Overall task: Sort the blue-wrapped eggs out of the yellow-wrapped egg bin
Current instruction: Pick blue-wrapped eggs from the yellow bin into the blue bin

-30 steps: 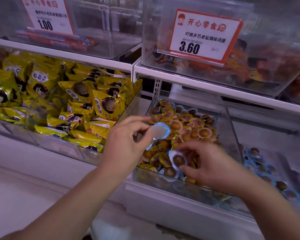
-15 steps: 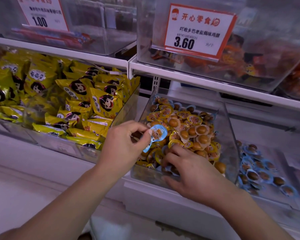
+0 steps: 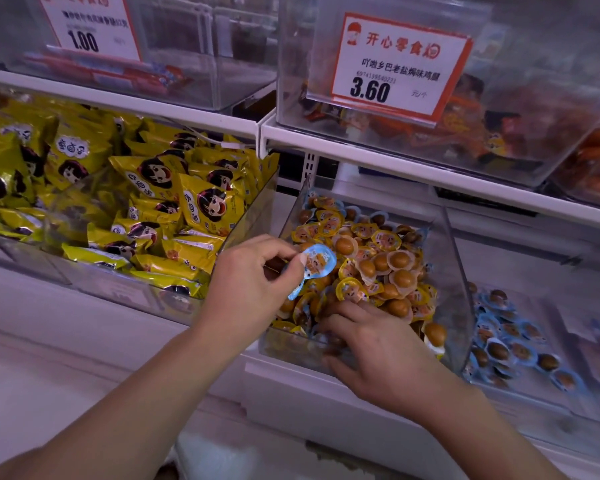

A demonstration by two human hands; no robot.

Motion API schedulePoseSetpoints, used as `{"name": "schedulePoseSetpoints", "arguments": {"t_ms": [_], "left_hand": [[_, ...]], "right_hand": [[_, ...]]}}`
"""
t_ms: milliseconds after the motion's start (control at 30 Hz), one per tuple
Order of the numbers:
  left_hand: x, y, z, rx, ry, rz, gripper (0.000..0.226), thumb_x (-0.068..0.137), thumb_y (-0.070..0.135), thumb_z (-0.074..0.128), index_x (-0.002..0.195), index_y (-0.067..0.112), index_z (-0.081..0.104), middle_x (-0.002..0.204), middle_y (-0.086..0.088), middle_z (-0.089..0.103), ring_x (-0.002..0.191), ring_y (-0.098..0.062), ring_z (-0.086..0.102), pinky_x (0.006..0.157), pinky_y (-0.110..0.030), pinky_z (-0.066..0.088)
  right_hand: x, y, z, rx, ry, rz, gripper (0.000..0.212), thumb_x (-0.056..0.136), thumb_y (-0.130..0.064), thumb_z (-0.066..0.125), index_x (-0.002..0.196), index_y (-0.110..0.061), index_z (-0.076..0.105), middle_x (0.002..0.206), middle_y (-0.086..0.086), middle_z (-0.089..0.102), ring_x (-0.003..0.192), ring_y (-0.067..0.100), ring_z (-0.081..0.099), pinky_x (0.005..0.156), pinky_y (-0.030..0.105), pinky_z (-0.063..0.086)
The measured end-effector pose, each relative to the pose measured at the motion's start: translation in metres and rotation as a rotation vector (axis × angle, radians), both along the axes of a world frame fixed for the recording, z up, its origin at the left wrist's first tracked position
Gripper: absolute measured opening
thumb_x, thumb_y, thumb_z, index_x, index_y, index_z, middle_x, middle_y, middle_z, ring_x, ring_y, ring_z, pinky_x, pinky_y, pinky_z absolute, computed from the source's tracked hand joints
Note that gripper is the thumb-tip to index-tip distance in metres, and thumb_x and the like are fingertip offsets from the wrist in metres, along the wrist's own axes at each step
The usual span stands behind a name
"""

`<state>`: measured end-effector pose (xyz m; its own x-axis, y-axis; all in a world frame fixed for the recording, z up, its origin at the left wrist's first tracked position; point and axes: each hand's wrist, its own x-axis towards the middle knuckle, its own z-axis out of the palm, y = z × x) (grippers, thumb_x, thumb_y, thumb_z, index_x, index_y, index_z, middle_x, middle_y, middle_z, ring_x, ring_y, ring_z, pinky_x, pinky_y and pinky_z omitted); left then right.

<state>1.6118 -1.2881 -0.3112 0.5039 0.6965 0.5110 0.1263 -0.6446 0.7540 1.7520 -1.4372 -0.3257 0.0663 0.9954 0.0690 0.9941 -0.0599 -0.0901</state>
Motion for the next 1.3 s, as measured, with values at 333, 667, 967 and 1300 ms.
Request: {"name": "schedulePoseSetpoints", "arguments": {"t_ms": [333, 667, 967, 1300], "left_hand": [[0.010, -0.004, -0.004, -0.013, -0.030, -0.016, 0.011, 0.087, 0.027, 0.070, 0.082, 0.020, 0.076, 0.086, 0.015, 0.070, 0.081, -0.005, 0.068, 0.068, -0.030, 0.055], [0.020, -0.011, -0.005, -0.010, -0.038, -0.043, 0.007, 0.088, 0.021, 0.073, 0.082, 0.020, 0.075, 0.087, 0.017, 0.069, 0.085, -0.002, 0.067, 0.073, -0.025, 0.055], [0.048, -0.036, -0.006, -0.146, -0.175, -0.055, 0.008, 0.087, 0.032, 0.070, 0.079, 0.031, 0.073, 0.085, 0.016, 0.072, 0.084, -0.005, 0.069, 0.073, -0.024, 0.054], [0.086, -0.078, -0.001, 0.098, 0.065, -0.277, 0.034, 0.098, 0.044, 0.049, 0.122, 0.031, 0.069, 0.135, 0.017, 0.055, 0.127, -0.002, 0.049, 0.107, -0.025, 0.039]], "right_hand": [[0.009, 0.001, -0.001, 0.121, 0.382, -0.070, 0.023, 0.071, -0.041, 0.081, 0.085, -0.031, 0.066, 0.090, -0.015, 0.059, 0.084, 0.003, 0.056, 0.072, 0.029, 0.050], [0.025, 0.000, 0.002, -0.055, 0.572, -0.076, 0.037, 0.079, -0.041, 0.080, 0.114, -0.032, 0.074, 0.086, -0.034, 0.059, 0.088, -0.016, 0.056, 0.078, 0.006, 0.042], [0.018, -0.010, 0.031, 0.462, 1.889, -0.636, 0.031, 0.099, -0.033, 0.055, 0.114, -0.011, 0.071, 0.102, 0.013, 0.075, 0.080, 0.026, 0.072, 0.045, 0.029, 0.047], [0.027, -0.033, 0.043, 0.625, 2.149, -0.450, 0.023, 0.092, -0.017, 0.067, 0.114, -0.010, 0.070, 0.104, 0.009, 0.071, 0.087, 0.017, 0.070, 0.064, 0.028, 0.054]]}}
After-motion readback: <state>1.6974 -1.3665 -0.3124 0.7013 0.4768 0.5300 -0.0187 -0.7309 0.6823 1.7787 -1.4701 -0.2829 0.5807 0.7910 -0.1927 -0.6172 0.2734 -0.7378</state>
